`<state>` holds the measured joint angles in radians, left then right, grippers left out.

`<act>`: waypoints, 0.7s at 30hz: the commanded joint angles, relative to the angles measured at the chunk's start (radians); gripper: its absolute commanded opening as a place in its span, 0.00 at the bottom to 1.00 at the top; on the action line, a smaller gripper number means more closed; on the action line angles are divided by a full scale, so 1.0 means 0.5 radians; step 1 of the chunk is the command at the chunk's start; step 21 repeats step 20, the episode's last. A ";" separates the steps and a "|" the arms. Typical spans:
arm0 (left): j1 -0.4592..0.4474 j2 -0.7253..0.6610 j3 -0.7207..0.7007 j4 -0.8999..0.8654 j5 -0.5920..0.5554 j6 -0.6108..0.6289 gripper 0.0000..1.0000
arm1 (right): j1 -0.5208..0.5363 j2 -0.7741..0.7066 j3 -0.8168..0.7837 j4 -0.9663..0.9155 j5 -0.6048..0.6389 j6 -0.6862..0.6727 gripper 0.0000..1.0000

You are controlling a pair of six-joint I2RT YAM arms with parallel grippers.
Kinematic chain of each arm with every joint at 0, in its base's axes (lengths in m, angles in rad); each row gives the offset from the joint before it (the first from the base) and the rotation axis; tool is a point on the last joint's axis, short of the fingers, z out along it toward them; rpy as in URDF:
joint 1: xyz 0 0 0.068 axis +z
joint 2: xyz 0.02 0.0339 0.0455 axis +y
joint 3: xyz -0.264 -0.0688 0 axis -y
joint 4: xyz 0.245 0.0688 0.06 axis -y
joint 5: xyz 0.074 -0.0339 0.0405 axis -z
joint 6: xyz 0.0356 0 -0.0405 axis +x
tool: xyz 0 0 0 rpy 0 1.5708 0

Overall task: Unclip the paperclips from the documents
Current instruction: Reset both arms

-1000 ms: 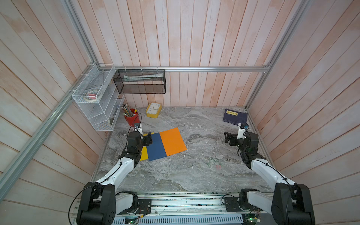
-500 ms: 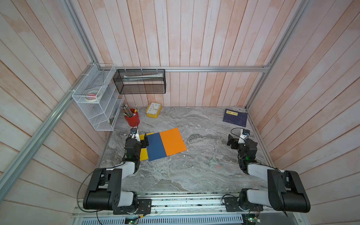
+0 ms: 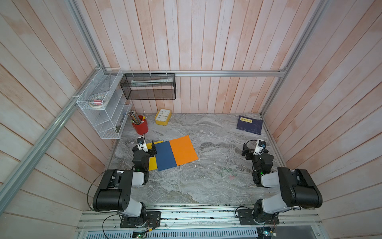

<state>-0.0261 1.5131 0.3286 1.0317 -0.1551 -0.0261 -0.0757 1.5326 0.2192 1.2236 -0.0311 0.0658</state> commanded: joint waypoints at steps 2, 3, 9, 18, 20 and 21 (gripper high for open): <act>0.019 0.021 -0.033 0.088 0.003 0.000 0.89 | 0.011 0.032 -0.018 0.184 -0.058 -0.049 0.98; 0.020 0.020 -0.031 0.085 0.003 0.000 0.89 | 0.026 0.034 -0.021 0.203 -0.053 -0.063 0.98; 0.022 0.020 -0.028 0.080 0.009 0.001 0.89 | 0.130 0.032 -0.093 0.333 0.195 -0.110 0.98; 0.022 0.022 -0.027 0.081 0.010 0.002 0.90 | 0.155 0.051 -0.073 0.323 0.258 -0.132 0.98; 0.022 0.023 -0.031 0.082 0.011 0.001 0.90 | 0.155 0.049 -0.084 0.343 0.254 -0.133 0.98; 0.022 0.023 -0.031 0.082 0.011 0.001 0.90 | 0.155 0.049 -0.084 0.343 0.254 -0.133 0.98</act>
